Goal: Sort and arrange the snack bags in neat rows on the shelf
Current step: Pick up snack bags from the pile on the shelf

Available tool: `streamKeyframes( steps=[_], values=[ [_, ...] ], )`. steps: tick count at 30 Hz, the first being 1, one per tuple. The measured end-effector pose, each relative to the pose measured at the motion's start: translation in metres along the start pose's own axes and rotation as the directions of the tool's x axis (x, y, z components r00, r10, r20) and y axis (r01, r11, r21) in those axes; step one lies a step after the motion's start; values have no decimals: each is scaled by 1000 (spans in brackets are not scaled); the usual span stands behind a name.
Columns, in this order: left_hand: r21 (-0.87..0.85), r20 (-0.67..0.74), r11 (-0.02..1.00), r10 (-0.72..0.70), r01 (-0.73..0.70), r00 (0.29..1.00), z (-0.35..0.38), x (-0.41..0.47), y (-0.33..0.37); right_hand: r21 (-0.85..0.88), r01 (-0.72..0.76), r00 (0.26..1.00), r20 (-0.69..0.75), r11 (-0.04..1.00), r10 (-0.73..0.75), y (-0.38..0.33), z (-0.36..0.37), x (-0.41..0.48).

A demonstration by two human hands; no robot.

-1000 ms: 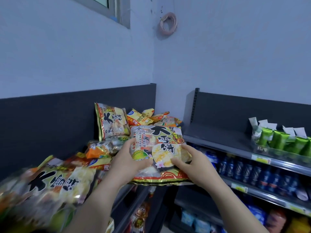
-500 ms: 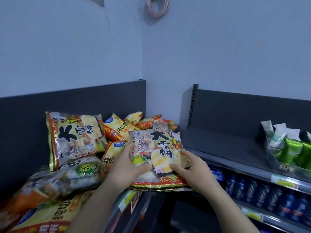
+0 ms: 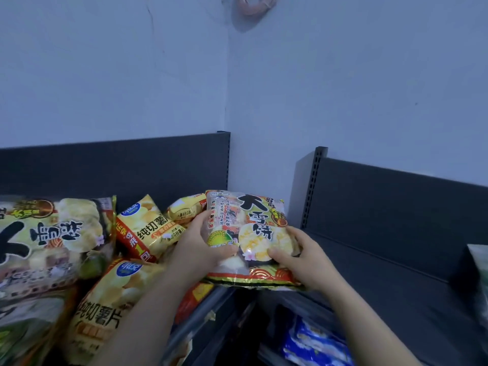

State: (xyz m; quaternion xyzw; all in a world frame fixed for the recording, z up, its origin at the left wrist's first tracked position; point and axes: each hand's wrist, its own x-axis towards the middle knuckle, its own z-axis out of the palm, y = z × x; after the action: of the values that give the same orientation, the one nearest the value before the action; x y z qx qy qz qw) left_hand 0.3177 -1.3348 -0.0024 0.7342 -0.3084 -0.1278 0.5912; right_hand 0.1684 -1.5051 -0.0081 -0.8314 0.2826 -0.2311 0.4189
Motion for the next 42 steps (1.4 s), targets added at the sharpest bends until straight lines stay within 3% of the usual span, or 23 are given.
streamKeyframes(
  steps=[11,21,27,30,35,42],
  values=[
    [20,19,1000,-9,9,1000,36,122,-9,243,-55,994,105,969,30,27,-14,134],
    [214,118,977,-5,-20,993,66,227,-10,441,-125,991,101,889,89,52,-27,235],
    [327,110,944,-78,38,991,79,271,-27,386,-126,992,74,914,105,79,-47,284],
    [481,95,874,-134,72,986,79,291,-41,339,-156,986,114,928,124,92,-62,305],
    [677,203,733,-272,66,941,90,304,-64,217,-175,975,176,960,138,112,-66,327],
    [861,164,506,-178,-52,970,89,310,-82,193,-183,963,234,964,136,119,-64,340]
  ],
)
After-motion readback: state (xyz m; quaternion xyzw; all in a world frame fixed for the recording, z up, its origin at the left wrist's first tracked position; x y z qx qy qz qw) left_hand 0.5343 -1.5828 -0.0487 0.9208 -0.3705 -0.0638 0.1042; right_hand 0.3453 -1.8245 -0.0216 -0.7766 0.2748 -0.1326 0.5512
